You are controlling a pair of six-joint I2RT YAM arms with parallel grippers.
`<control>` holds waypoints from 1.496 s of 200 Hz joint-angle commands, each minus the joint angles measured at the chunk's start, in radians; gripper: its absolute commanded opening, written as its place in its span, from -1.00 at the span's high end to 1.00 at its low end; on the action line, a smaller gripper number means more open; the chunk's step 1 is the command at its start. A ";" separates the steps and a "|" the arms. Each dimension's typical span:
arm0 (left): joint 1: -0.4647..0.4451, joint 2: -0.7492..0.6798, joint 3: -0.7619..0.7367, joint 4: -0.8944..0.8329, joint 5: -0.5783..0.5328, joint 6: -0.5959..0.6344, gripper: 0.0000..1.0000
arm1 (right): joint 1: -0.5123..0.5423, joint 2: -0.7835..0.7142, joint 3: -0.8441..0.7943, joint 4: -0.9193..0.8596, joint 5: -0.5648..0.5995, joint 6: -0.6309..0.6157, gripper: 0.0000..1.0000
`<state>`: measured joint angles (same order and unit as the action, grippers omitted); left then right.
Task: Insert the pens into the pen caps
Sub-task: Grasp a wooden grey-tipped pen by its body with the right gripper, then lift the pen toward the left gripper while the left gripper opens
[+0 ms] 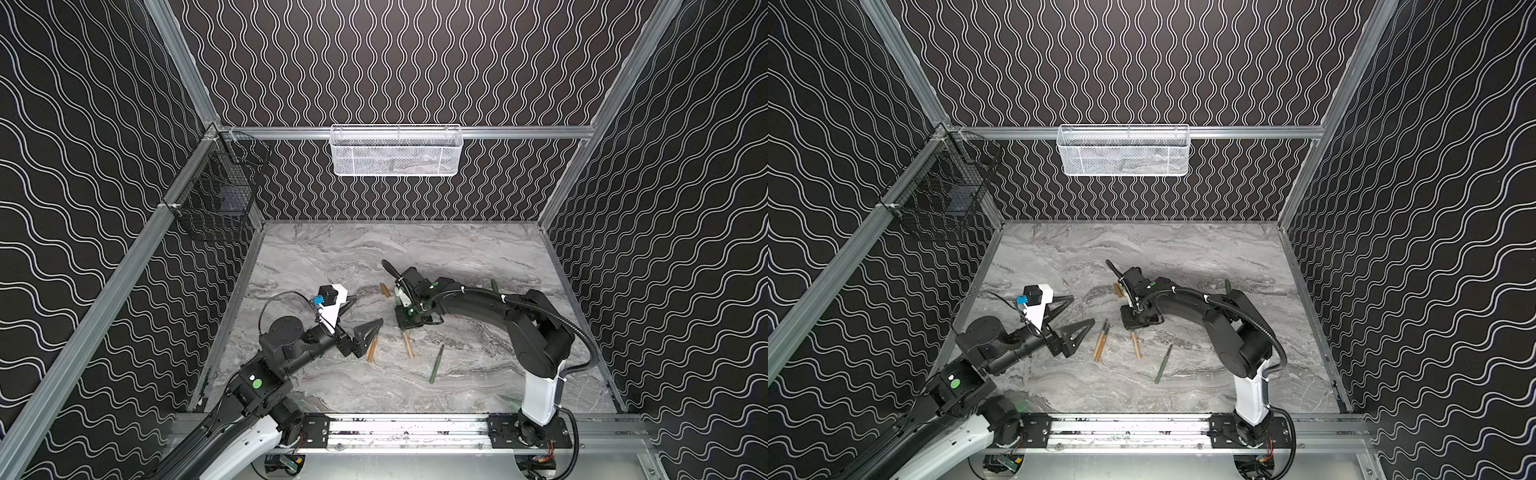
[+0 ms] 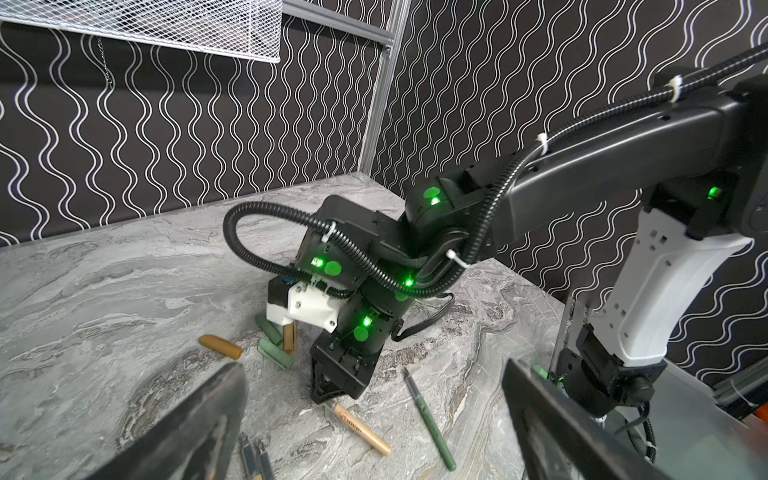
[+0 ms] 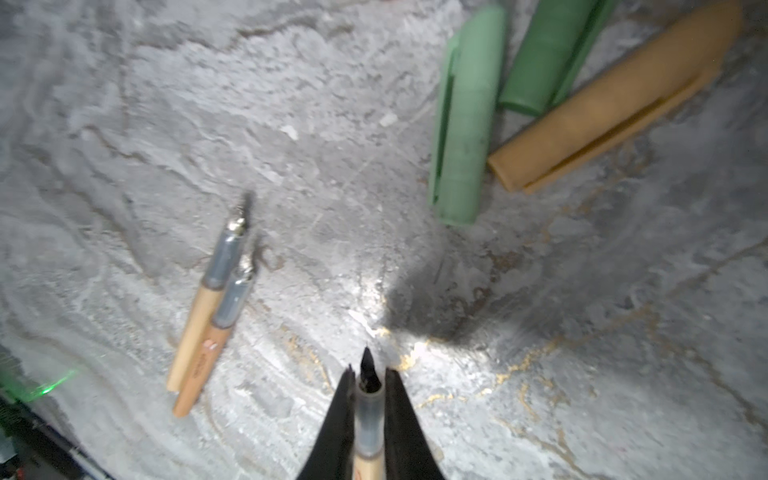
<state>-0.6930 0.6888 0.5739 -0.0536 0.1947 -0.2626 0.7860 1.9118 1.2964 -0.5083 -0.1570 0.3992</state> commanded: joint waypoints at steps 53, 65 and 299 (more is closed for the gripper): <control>0.001 0.036 -0.091 0.142 0.069 -0.081 -0.96 | -0.013 -0.167 -0.063 0.191 -0.077 -0.029 0.72; 0.001 0.048 -0.105 0.165 0.080 -0.092 -0.97 | -0.017 -0.204 -0.070 0.214 -0.100 -0.045 0.72; 0.000 0.291 -0.104 0.549 0.390 -0.208 -0.10 | -0.016 -0.739 -0.358 0.802 -0.490 -0.091 0.70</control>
<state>-0.6930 0.9684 0.4595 0.4244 0.5270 -0.4492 0.7677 1.1942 0.9577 0.1791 -0.5938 0.3027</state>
